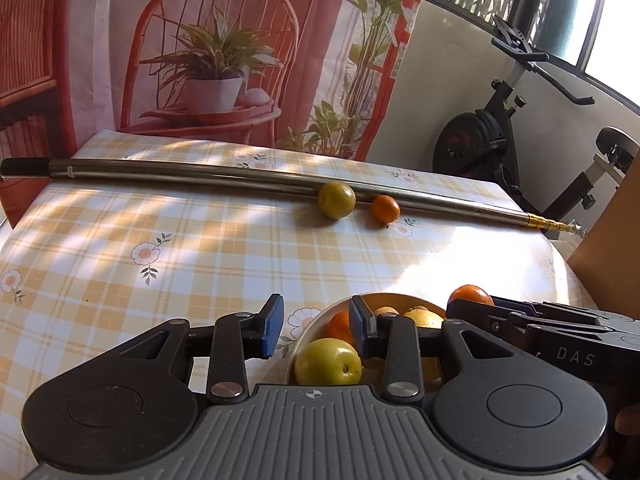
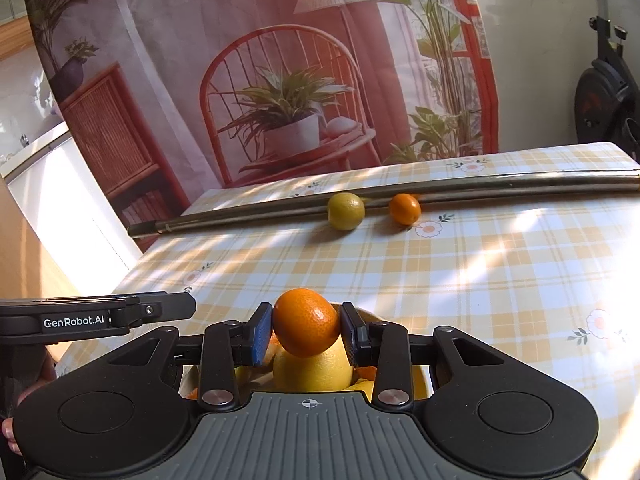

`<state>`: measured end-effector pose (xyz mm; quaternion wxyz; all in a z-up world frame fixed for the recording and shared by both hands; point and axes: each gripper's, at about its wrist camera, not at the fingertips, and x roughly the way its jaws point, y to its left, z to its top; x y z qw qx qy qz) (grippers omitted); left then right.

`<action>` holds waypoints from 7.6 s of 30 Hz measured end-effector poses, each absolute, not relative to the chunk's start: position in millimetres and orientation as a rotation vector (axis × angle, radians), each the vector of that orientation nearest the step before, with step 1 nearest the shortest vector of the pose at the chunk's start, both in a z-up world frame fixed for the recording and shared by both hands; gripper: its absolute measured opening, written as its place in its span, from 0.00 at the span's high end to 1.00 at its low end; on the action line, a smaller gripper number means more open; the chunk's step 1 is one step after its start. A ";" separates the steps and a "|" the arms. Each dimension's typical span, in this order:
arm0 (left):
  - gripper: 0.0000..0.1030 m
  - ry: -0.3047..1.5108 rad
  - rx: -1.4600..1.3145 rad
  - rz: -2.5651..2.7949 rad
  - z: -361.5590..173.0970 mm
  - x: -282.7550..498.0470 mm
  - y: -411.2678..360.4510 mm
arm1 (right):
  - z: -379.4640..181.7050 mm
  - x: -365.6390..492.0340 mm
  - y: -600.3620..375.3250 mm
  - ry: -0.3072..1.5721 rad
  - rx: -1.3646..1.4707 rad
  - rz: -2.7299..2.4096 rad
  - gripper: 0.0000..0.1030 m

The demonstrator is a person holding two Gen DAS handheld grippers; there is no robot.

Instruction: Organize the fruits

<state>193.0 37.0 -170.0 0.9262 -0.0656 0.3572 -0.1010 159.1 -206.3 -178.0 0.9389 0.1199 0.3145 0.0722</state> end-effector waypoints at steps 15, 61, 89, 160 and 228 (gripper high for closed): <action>0.62 0.718 -0.211 -0.218 -180.9 179.6 56.7 | -183.3 155.8 -165.8 0.719 0.143 0.190 0.68; 0.62 0.752 -0.207 -0.229 -189.7 170.7 53.2 | -210.0 154.8 -147.0 0.811 0.105 0.220 0.68; 0.62 0.749 -0.198 -0.221 -190.1 158.1 51.4 | -219.4 142.9 -143.5 0.889 0.110 0.261 0.72; 0.62 0.586 0.107 -0.434 -130.3 287.7 -65.9 | -155.0 195.9 -329.7 0.510 0.262 -0.123 0.75; 0.60 0.724 0.059 -0.327 -148.1 257.3 4.7 | -159.7 199.2 -298.0 0.591 0.304 -0.062 0.75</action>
